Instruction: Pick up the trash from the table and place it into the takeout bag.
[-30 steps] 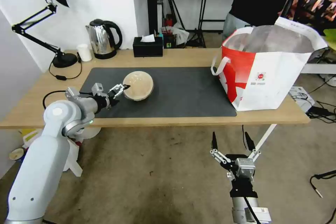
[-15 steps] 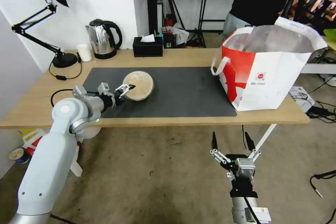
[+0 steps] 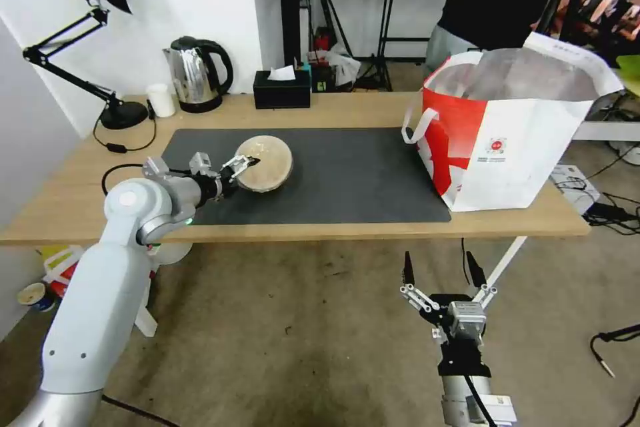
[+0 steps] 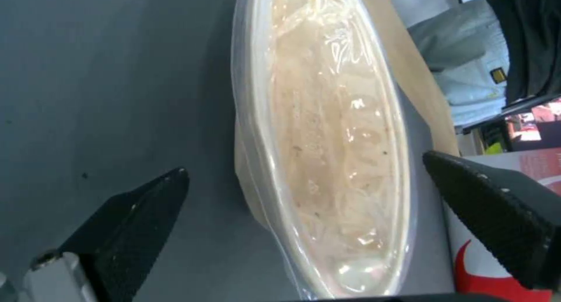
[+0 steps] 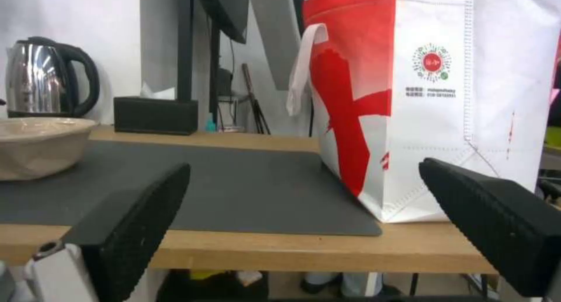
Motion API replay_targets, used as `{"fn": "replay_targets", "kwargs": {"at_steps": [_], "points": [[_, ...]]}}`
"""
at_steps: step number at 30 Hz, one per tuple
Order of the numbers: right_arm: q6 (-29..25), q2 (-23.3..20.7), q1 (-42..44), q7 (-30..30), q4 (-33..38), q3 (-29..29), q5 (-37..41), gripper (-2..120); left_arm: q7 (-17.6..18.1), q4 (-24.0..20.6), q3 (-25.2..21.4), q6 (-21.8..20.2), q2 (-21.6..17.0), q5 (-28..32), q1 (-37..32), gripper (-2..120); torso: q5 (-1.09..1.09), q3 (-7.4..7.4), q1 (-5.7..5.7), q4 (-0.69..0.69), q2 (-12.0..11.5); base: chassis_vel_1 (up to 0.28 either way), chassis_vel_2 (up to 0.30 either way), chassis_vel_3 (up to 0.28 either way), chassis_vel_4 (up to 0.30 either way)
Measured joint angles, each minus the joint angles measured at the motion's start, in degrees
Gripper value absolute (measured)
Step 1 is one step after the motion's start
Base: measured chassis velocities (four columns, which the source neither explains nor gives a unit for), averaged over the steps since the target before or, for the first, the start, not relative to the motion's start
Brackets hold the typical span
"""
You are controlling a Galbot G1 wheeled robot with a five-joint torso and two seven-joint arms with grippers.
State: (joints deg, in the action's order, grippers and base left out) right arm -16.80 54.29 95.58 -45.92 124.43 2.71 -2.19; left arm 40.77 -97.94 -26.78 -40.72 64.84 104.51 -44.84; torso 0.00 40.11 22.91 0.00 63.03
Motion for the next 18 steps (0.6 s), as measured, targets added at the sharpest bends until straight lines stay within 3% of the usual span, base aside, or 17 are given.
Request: {"fn": "replay_targets", "kwargs": {"at_steps": [18], "points": [[0.0,0.0,0.0,0.0,0.0,0.0,0.0,100,-1.2,3.0,2.3,-0.1,1.4,-1.8,2.5,100,0.0,0.0,0.0,0.0,0.0,0.0,0.0,0.0,0.0]]}}
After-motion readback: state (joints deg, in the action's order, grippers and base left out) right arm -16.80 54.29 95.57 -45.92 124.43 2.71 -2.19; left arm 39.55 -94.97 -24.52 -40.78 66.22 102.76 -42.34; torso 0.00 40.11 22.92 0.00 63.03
